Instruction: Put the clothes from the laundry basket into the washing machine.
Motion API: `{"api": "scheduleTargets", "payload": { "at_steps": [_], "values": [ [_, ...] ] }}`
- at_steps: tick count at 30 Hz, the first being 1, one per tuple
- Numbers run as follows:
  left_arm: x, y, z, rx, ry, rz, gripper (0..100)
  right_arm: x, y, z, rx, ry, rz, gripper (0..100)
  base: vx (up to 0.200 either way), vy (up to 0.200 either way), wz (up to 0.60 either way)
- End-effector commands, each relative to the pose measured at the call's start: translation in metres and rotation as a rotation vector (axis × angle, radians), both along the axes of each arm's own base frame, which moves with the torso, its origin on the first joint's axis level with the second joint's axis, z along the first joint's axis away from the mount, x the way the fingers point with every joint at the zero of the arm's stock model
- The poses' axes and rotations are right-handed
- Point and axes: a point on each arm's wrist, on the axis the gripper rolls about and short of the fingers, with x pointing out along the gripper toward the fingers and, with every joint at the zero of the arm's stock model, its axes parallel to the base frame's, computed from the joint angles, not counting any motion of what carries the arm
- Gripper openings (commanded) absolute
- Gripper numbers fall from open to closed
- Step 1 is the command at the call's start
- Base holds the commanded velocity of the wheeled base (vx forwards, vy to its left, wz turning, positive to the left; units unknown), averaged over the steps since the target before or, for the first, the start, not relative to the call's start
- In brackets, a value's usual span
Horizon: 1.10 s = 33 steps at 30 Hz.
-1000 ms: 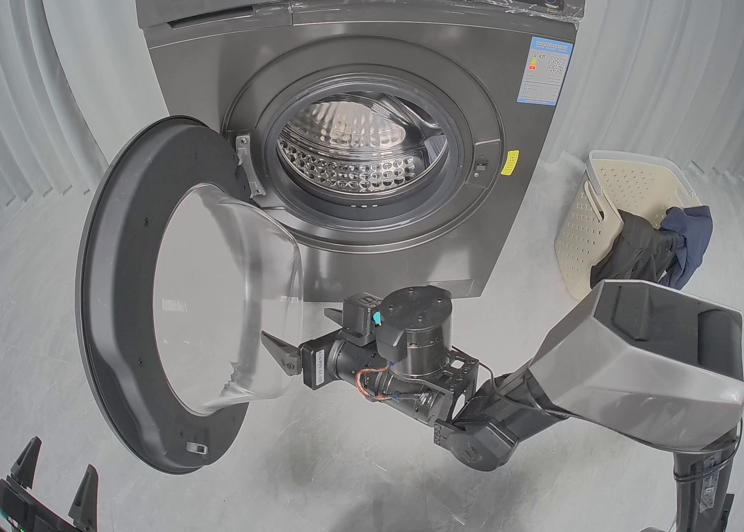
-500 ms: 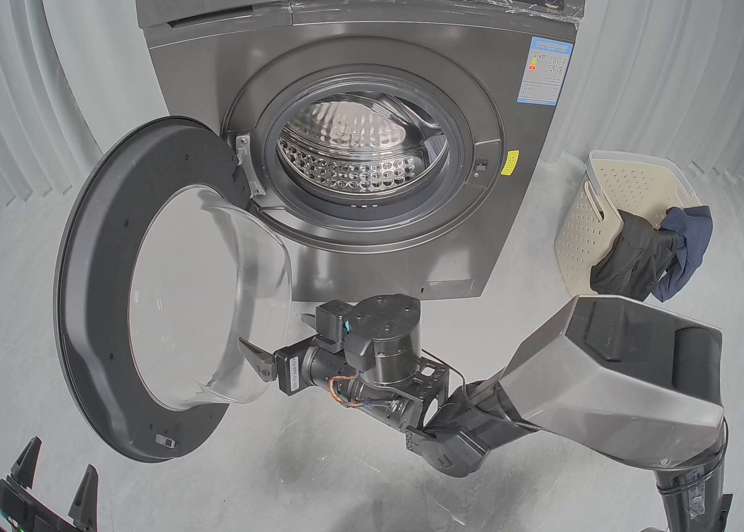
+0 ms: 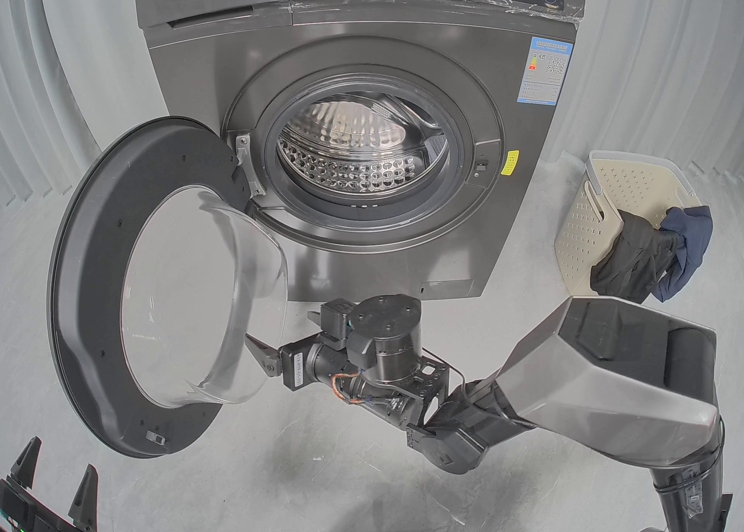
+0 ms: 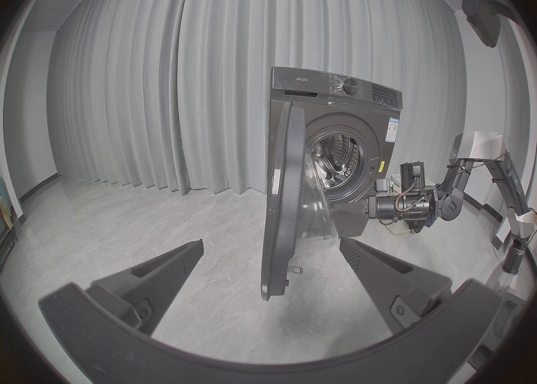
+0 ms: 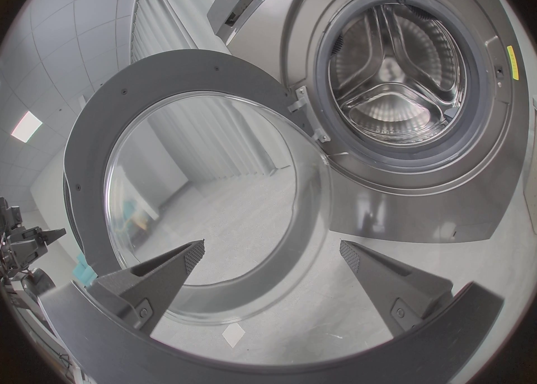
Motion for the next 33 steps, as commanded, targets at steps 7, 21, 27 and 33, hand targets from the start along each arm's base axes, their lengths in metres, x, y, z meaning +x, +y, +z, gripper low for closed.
{"api": "scheduleTargets", "payload": {
  "at_steps": [7,21,27,33],
  "values": [
    [0.000,0.000,-0.005,0.000,0.003,0.001,100,0.009,-0.015,0.000,-0.028,0.015,-0.033,100,0.000,0.000,0.00],
    [0.000,0.000,-0.005,0.000,0.003,0.001,100,0.019,0.031,-0.024,-0.049,0.066,0.009,100,0.000,0.000,0.00],
    [0.000,0.000,-0.005,0.000,0.003,0.001,100,0.020,0.054,-0.019,0.002,0.054,0.029,100,0.000,0.000,0.00],
    [0.000,0.000,-0.005,-0.002,0.003,-0.001,100,0.025,0.070,-0.016,0.019,0.047,0.036,100,0.000,0.000,0.00]
  ]
}}
